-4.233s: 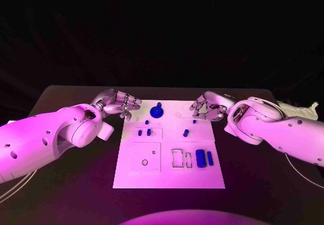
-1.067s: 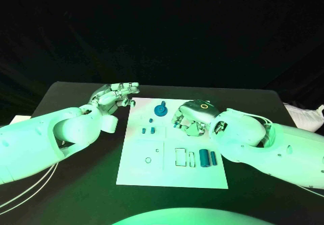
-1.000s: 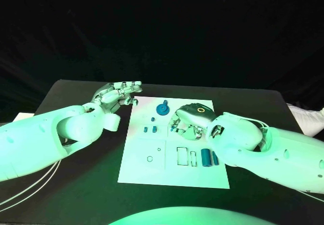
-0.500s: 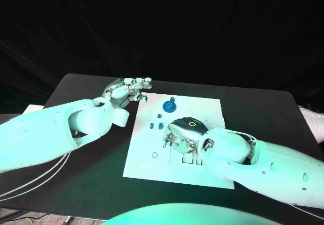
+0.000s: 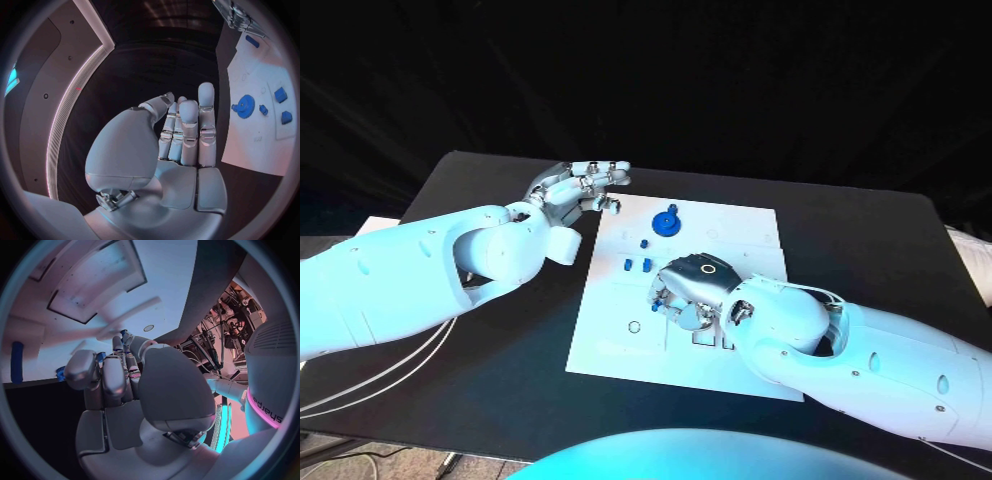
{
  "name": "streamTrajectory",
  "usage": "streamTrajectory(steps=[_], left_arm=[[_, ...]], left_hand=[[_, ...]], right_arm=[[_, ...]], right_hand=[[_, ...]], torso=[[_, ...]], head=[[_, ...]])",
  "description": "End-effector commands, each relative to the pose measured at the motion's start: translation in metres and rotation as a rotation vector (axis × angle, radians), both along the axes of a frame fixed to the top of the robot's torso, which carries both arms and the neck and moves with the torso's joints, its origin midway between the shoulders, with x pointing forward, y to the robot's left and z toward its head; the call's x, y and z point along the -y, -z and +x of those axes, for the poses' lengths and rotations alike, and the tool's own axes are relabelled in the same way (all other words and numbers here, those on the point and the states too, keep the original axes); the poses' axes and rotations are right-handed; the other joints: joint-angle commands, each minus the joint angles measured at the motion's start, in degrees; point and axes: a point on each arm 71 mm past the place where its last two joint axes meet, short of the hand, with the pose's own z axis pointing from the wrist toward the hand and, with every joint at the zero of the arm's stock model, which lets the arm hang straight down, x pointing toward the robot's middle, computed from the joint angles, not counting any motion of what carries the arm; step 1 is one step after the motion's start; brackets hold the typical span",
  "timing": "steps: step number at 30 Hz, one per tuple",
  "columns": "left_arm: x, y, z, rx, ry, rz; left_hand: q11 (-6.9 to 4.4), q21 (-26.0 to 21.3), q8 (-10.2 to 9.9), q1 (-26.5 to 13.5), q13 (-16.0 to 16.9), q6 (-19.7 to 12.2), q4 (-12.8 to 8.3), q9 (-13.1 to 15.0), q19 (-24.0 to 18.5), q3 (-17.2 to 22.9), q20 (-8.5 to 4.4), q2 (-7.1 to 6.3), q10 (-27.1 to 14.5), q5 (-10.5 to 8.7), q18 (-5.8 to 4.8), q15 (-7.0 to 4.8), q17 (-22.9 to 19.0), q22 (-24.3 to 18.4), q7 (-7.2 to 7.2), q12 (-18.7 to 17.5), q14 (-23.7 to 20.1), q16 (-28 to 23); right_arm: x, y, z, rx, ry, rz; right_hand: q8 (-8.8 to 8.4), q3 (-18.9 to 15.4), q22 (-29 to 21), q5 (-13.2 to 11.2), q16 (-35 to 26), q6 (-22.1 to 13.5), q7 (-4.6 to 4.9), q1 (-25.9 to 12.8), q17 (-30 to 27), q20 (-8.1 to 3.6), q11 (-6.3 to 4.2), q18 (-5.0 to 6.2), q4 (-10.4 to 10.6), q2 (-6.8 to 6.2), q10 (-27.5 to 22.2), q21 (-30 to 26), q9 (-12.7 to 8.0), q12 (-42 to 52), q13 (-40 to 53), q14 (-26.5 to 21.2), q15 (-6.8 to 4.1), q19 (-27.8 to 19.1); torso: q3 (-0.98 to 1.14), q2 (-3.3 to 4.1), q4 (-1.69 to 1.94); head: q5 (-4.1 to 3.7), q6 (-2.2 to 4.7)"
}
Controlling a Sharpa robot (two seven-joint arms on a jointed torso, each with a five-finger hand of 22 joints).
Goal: Assemble the parts on the task board
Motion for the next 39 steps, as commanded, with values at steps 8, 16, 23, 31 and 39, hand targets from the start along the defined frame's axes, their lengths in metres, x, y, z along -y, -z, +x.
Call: streamTrajectory(steps=[8,16,23,31,39], left_arm=[[0.004,0.0,-0.001,0.0,0.033,-0.008],[0.004,0.001,-0.001,-0.001,0.036,-0.008],[0.004,0.001,-0.001,-0.007,0.039,-0.005],[0.004,0.002,-0.001,-0.011,0.041,0.001],[0.001,0.002,0.0,-0.015,0.037,0.006]], left_hand=[[0.03,-0.2,0.1,0.3,0.1,-0.3,-0.3,0.0,0.1,-0.1,-0.23,0.03,-0.3,-0.11,1.07,-0.09,0.0,-0.1,0.15,0.3,-0.3,-0.3],[0.03,-0.2,0.1,0.3,0.1,-0.3,-0.3,0.0,0.1,-0.1,-0.23,0.03,-0.3,-0.11,1.07,-0.09,0.0,-0.1,0.15,0.3,-0.3,-0.3],[0.14,-0.3,0.1,0.2,0.0,-0.4,-0.2,-0.1,0.1,-0.2,-0.18,0.04,-0.6,-0.13,1.04,0.0,-0.2,-0.2,0.23,0.4,-0.5,-0.3],[0.21,-0.4,0.1,0.2,0.0,-0.4,-0.2,0.0,0.1,-0.3,-0.15,0.07,-1.0,-0.13,1.04,0.05,-0.2,-0.2,0.26,0.4,-0.5,-0.3],[0.23,-0.4,0.1,0.2,0.0,-0.5,-0.2,0.0,0.1,-0.3,-0.13,0.1,-1.1,-0.12,1.04,0.07,-0.3,-0.3,0.28,0.3,-0.6,-0.3]], right_arm=[[-0.002,0.005,0.0,0.024,-0.004,-0.062],[-0.003,0.013,0.0,-0.001,-0.001,-0.095],[-0.001,0.018,0.003,-0.008,0.041,-0.09],[0.003,0.013,0.002,0.018,0.061,-0.034],[0.021,-0.006,0.004,0.007,0.104,0.067]], right_hand=[[0.14,0.3,0.0,0.2,-0.4,0.0,0.41,-0.6,-0.1,0.21,0.29,-0.64,-0.1,0.02,0.2,0.3,0.1,-0.1,0.0,2.1,0.19,0.4],[-0.21,-0.3,-0.1,0.2,-0.3,-0.5,0.59,-1.8,-0.3,0.42,0.56,-0.63,-0.1,-0.64,-0.4,0.2,0.1,-0.5,-0.3,2.0,0.48,0.2],[-0.66,-2.5,-5.0,0.1,-2.1,-8.5,2.39,-5.0,-3.1,1.91,2.59,0.25,0.5,-3.26,-9.5,-3.0,-2.1,-0.5,-0.6,1.0,2.21,-2.5],[-0.48,-4.7,-6.8,0.0,-3.3,-10.1,2.92,-4.8,-4.8,2.27,3.04,0.56,0.1,-4.07,-11.2,-4.3,-2.2,0.0,-0.4,0.3,2.5,-3.5],[0.05,-5.6,-6.8,0.1,-3.3,-8.1,2.78,-4.6,-5.1,2.2,2.73,0.57,0.4,-3.18,-9.6,-4.4,-1.9,1.4,-0.3,0.4,2.27,-3.3]], torso=[[0.0,-0.05,0.0],[-0.03,-0.03,0.02],[-0.04,-0.1,-0.01],[0.05,-0.05,-0.08],[-0.05,-0.11,-0.11]], head=[[0.1,0.01],[0.12,-0.07],[0.07,-0.14],[-0.05,-0.05],[-0.54,0.29]])
